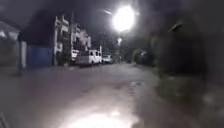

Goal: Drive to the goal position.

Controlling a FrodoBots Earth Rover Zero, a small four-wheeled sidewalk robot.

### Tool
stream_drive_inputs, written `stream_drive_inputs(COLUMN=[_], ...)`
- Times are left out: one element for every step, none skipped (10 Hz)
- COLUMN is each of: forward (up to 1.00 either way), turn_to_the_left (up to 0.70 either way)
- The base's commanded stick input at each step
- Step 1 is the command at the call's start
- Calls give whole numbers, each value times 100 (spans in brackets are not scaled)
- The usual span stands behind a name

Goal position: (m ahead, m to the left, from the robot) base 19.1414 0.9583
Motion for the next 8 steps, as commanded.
stream_drive_inputs(forward=[70,70,70,70,70,70,70,70], turn_to_the_left=[-35,-35,-35,-35,-35,-35,-35,-35])
